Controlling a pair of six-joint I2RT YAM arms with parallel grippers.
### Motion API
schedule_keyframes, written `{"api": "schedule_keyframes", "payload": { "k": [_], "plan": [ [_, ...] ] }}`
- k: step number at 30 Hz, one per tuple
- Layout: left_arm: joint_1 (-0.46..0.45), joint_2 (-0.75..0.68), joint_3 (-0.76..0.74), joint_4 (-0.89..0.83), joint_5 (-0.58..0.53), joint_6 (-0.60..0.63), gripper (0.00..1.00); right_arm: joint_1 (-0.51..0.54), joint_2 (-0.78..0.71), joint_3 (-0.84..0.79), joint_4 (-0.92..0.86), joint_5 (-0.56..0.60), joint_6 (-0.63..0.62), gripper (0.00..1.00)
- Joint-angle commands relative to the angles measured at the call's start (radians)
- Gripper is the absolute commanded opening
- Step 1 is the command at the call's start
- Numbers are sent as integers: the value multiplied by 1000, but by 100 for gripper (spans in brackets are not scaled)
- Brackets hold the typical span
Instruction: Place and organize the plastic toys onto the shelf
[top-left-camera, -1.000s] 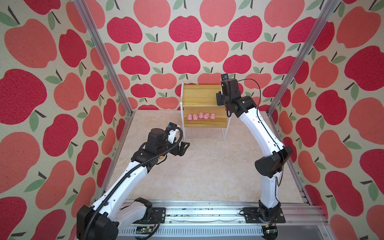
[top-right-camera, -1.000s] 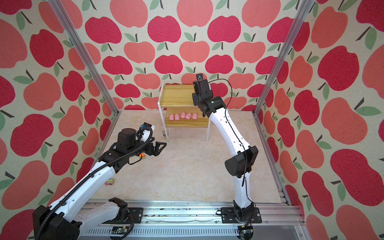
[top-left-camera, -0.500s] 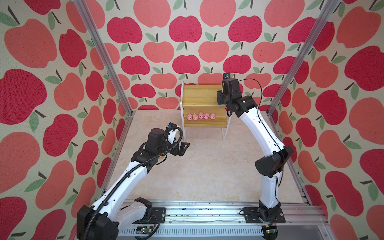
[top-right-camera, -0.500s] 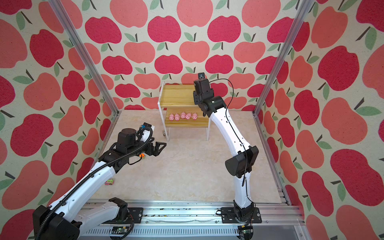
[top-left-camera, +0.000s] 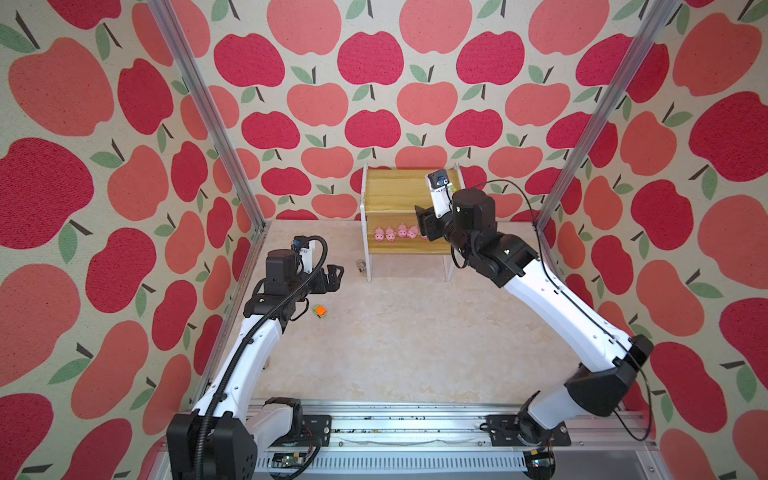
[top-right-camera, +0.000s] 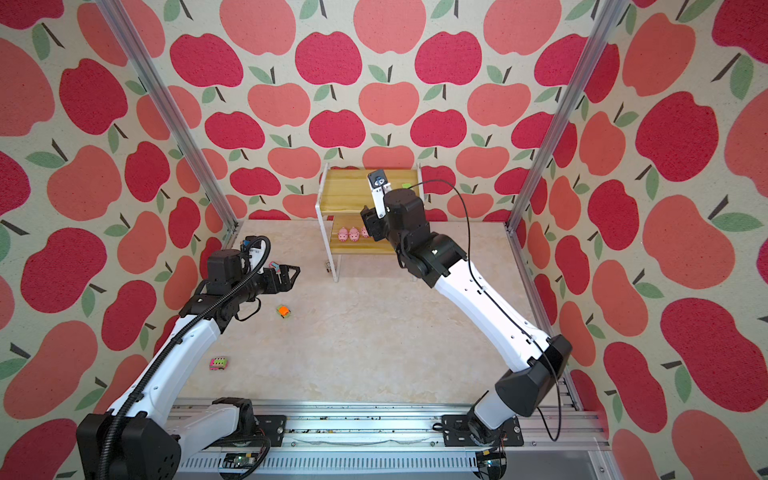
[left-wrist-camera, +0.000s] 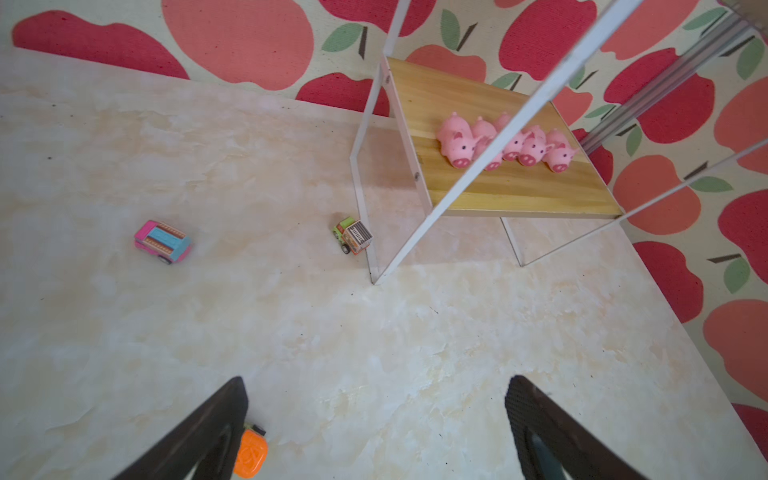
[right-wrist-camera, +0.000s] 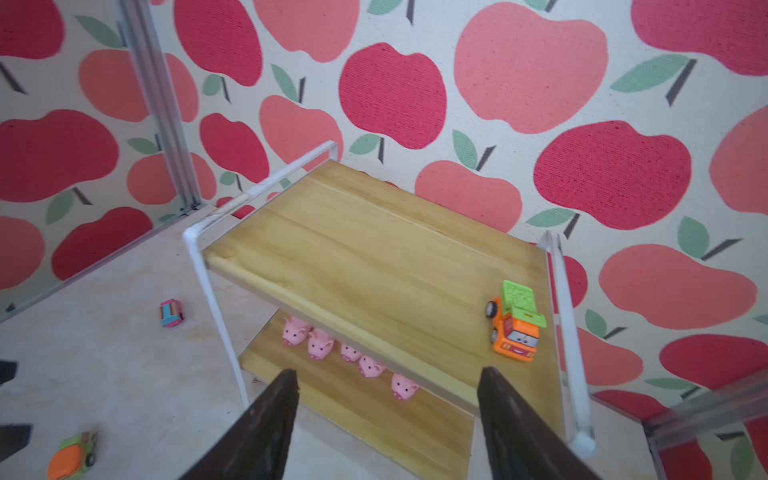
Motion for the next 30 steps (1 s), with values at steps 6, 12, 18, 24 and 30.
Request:
{"api": "schedule_keyframes", "payload": {
  "k": [6,12,18,24,30],
  "plan": [
    [189,116,69,-97,-58,-109,99,259,-30,-476,359,-167,-11,72],
    [295,165,80,-100,-20,-152,99,303,262,-462,570,-295,76,72],
    [304,155,63,-79,-3,-146,99,301,560,-268,642,-340,61,77],
    [278,155,59,-76,-6,-142,99,274,747,-90,659,-422,89,80],
    [270,156,57,-67,2,-149,99,259,867,77,571,-465,95,80]
  ]
}}
